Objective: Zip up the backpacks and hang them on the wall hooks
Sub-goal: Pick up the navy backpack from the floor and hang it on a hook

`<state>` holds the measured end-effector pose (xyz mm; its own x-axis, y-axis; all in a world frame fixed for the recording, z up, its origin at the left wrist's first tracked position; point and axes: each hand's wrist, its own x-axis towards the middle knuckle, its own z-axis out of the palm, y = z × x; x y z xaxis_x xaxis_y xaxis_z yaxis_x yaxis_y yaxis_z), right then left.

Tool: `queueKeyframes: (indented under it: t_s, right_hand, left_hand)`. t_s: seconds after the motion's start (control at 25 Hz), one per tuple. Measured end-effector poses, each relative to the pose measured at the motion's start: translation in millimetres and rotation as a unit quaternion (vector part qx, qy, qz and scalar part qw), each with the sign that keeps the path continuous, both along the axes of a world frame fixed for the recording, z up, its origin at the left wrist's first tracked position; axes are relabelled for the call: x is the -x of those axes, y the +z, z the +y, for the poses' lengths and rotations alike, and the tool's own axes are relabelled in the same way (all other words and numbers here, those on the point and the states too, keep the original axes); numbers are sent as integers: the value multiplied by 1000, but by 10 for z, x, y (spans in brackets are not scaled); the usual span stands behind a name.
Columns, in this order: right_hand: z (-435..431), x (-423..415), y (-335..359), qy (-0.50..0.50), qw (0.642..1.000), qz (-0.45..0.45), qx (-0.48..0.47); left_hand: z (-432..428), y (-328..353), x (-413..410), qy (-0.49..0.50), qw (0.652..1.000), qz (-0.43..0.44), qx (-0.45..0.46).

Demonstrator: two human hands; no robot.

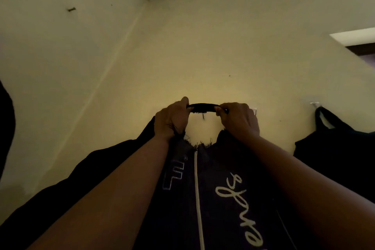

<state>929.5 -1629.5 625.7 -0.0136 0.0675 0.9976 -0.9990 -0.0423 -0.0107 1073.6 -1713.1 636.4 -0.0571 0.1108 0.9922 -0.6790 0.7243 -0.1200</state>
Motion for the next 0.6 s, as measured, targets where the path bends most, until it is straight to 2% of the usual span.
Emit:
queueKeyframes:
  t_s: [0.12,0.36,0.52,0.6]
  right_hand:
    - [-73,-28,154,-4,1000,-11,-14]
    - [-131,-12,189,5,998,-18,-52]
    - [-84,2,18,23,997,-31,-71]
    - [-68,-3,-105,25,996,-35,-83]
  left_hand:
    - [-115,174,-1,0,1000,8,-1]
    - [-286,358,4,-54,991,-43,-117]
    - [-264,200,-36,-129,984,-14,-119]
    - [-238,82,-53,-132,985,-16,-112]
